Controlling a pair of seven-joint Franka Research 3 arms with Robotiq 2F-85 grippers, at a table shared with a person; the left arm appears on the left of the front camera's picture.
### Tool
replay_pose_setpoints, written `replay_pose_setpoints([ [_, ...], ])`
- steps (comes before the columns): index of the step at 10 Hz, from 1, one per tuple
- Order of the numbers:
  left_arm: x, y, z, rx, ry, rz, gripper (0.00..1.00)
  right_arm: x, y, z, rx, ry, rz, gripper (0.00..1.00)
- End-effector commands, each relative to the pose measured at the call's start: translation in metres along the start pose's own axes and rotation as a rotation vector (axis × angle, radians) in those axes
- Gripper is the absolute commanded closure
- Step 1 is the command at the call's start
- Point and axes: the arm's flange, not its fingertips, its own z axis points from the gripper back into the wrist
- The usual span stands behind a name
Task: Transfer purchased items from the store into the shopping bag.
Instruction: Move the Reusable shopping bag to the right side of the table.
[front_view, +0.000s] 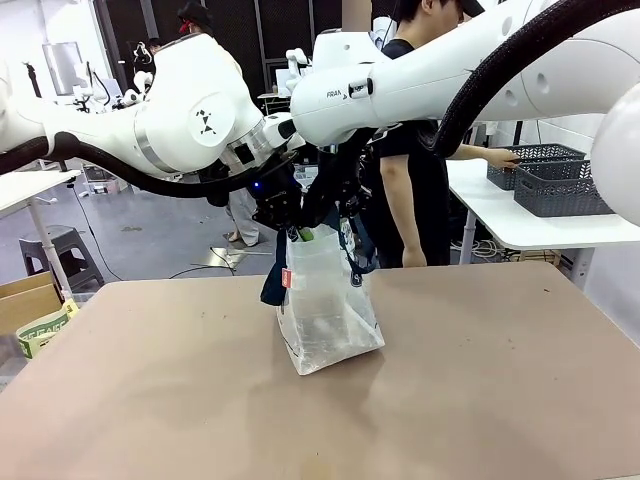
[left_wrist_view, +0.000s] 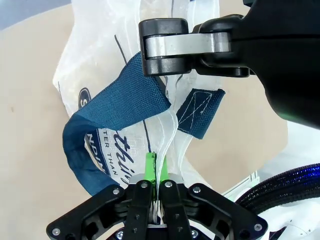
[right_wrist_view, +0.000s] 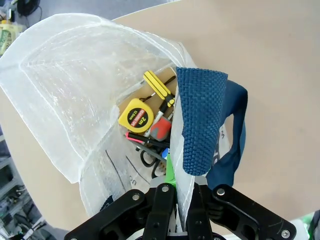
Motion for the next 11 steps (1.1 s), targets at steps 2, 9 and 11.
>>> replay_pose_setpoints([
  [2, -0.001, 0.000, 0.006, -0.033, -0.018, -0.002, 0.51, 0.000, 0.000, 0.001, -0.003, -0.004, -0.016, 1.00],
  [9, -0.004, 0.000, 0.025, -0.188, -0.003, 0.035, 0.00, 0.001, 0.001, -0.001, -0.014, -0.009, -0.033, 1.00],
  [11, -0.003, -0.003, 0.026, -0.218, -0.010, 0.050, 0.00, 0.000, 0.002, -0.002, -0.016, -0.008, -0.028, 1.00],
])
